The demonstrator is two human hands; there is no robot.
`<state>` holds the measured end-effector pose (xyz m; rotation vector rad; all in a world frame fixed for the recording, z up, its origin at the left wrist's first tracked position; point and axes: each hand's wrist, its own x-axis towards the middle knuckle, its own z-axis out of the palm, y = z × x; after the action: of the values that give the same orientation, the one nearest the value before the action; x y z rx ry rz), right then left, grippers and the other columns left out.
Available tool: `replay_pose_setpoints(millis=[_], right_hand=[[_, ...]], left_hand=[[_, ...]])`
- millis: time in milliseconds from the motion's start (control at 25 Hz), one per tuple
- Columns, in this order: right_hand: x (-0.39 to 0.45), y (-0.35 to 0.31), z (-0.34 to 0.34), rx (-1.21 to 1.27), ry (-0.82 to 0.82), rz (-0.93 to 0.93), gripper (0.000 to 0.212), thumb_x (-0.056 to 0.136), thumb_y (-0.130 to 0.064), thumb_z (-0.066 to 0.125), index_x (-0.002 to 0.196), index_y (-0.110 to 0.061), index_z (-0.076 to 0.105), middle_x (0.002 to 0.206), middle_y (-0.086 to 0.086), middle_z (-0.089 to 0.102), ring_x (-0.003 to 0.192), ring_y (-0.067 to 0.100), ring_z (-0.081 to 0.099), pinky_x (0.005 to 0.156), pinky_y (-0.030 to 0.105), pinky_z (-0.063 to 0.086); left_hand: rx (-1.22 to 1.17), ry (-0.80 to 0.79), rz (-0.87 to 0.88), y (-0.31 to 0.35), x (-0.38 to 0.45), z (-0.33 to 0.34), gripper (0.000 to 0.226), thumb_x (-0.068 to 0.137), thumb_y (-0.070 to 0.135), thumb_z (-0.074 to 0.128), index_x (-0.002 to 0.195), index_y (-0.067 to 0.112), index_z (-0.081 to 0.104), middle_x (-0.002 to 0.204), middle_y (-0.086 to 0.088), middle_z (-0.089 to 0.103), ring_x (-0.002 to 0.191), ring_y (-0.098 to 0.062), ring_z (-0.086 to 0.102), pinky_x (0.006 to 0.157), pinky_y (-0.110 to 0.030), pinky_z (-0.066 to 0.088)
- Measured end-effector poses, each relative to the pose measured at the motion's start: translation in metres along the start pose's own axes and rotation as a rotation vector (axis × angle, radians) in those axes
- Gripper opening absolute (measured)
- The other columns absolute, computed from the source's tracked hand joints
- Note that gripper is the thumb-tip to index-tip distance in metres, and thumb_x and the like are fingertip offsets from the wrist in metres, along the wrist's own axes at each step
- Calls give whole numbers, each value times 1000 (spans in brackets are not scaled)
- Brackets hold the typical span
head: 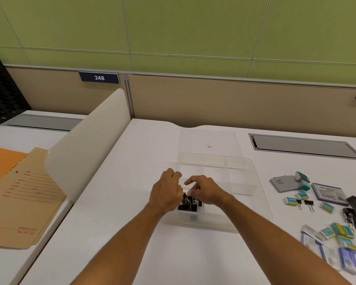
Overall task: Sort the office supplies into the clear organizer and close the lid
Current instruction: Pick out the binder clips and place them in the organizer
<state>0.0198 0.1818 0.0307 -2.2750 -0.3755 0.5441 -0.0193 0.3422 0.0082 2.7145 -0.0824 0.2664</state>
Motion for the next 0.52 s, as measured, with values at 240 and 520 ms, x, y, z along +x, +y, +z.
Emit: replay_pose_setpoints(millis=[240, 520], right_hand=[[-6, -8, -5, 232, -63, 57, 61, 78, 9, 35, 127, -21, 55, 119, 9, 50, 100, 17, 53, 76, 33, 52], [-11, -12, -7, 639, -14, 135, 52, 76, 8, 40, 114, -22, 61, 123, 9, 48, 117, 20, 45, 109, 41, 35]], left_hand=[[-16, -13, 2, -2, -4, -1, 40, 89, 23, 45, 128, 15, 48, 119, -4, 46, 104, -20, 51, 79, -37, 51], [21, 13, 50, -3, -7, 2, 50, 83, 26, 48, 132, 15, 46, 120, -5, 46, 106, -22, 48, 86, -38, 44]])
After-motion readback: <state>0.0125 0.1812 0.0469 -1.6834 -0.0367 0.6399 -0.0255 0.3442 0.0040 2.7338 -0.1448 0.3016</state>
